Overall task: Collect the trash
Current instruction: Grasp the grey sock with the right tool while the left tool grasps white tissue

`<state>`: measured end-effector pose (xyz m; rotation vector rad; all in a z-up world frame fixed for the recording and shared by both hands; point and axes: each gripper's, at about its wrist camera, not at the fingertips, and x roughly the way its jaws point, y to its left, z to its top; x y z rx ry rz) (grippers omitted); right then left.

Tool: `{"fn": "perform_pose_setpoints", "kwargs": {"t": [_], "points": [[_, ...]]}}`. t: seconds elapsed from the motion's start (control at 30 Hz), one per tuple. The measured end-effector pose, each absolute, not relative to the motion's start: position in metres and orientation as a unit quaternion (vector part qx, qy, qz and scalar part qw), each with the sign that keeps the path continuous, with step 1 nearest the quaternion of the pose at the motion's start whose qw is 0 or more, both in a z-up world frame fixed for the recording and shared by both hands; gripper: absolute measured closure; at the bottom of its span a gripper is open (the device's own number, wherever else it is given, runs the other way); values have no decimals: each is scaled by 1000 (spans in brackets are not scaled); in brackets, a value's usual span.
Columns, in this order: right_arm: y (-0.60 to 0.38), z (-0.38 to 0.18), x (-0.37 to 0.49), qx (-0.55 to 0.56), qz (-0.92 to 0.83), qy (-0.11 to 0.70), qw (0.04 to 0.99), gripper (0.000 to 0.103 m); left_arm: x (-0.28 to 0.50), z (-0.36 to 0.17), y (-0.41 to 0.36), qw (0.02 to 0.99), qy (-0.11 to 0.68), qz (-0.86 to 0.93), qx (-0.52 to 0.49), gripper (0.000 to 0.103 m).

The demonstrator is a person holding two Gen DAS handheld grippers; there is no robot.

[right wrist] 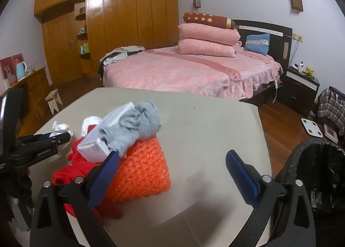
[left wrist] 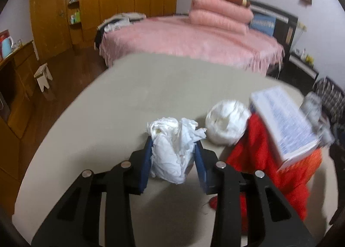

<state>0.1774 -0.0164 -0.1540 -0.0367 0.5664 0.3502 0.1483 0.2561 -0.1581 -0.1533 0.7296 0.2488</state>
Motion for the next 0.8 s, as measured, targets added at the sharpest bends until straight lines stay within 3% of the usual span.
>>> {"fn": "perform_pose_setpoints", "kwargs": {"t": [0.8], "points": [[7,-129,214,-10,192,281,940,8,169,-127,223,945,303,98,-72,67]]}}
